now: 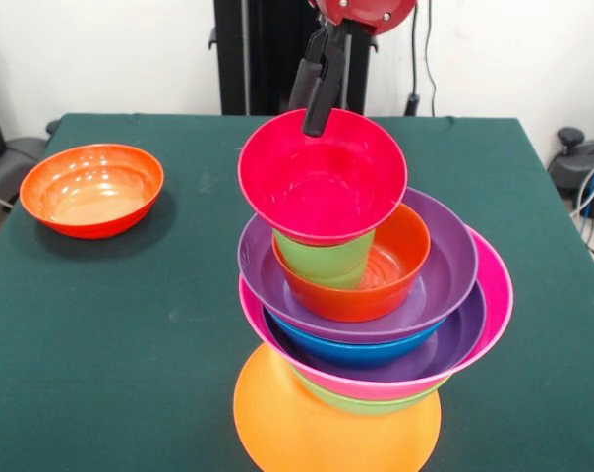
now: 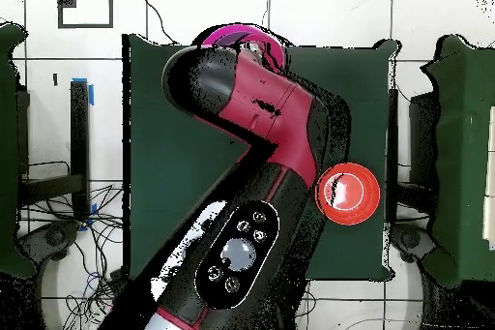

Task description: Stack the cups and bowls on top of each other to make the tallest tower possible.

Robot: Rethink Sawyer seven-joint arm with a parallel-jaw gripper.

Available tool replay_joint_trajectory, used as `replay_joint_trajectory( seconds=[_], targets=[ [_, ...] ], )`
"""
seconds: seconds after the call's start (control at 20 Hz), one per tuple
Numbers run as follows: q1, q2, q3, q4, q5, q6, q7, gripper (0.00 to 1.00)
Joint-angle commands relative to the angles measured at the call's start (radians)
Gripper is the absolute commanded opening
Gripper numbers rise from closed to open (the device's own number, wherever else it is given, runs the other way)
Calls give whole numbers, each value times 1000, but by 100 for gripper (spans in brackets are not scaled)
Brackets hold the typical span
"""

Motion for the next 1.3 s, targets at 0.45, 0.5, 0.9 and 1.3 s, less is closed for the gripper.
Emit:
replay_joint_trajectory(
  seconds=[0.45, 0.5, 0.9, 1.3],
  targets=[
    [-46, -74, 139, 67, -15, 71, 74, 100],
    [-47, -75, 141, 69, -16, 73, 72, 100],
    [-91, -98, 154, 121, -68, 33, -24, 100],
    [-157, -119, 191, 177, -134, -41, -112, 100]
  ],
)
